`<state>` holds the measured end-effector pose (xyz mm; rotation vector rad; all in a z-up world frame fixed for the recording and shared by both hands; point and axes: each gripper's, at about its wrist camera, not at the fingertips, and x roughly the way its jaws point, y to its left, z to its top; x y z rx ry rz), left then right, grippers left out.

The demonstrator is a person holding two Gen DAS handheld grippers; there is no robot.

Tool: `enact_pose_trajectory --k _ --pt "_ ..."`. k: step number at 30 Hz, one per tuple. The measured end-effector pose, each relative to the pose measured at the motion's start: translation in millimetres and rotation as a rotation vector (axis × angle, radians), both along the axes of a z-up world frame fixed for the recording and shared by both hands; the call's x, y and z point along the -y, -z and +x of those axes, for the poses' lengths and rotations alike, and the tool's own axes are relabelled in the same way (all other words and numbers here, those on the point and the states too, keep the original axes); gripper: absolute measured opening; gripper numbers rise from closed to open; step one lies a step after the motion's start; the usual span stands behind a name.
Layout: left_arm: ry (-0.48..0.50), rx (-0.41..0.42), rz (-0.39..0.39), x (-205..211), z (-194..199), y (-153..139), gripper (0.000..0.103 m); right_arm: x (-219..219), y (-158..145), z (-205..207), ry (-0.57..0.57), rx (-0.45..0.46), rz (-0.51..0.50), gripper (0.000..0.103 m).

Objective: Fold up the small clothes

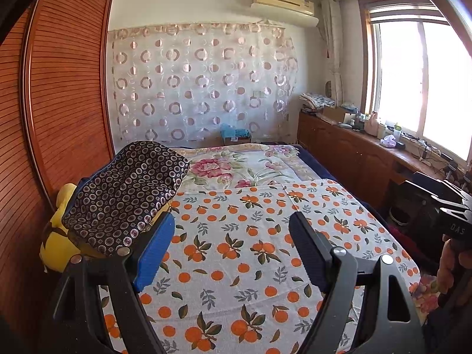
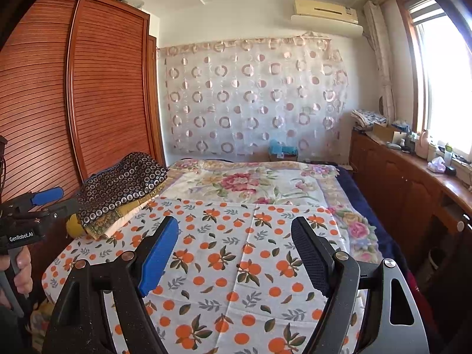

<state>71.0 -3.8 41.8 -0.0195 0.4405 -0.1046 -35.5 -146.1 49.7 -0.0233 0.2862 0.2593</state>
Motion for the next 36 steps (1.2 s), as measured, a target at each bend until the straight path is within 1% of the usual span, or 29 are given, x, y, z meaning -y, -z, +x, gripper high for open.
enact_pose_trajectory --k 22,36 --pt "-0.004 0.011 0.003 6.5 -4.8 -2.4 0.081 10.5 1.8 1.7 -0.008 0.010 0.003 0.081" --pt "-0.005 0.012 0.002 6.7 -4.9 -2.6 0.081 9.5 3.8 0.7 -0.010 0.012 0.002 0.080"
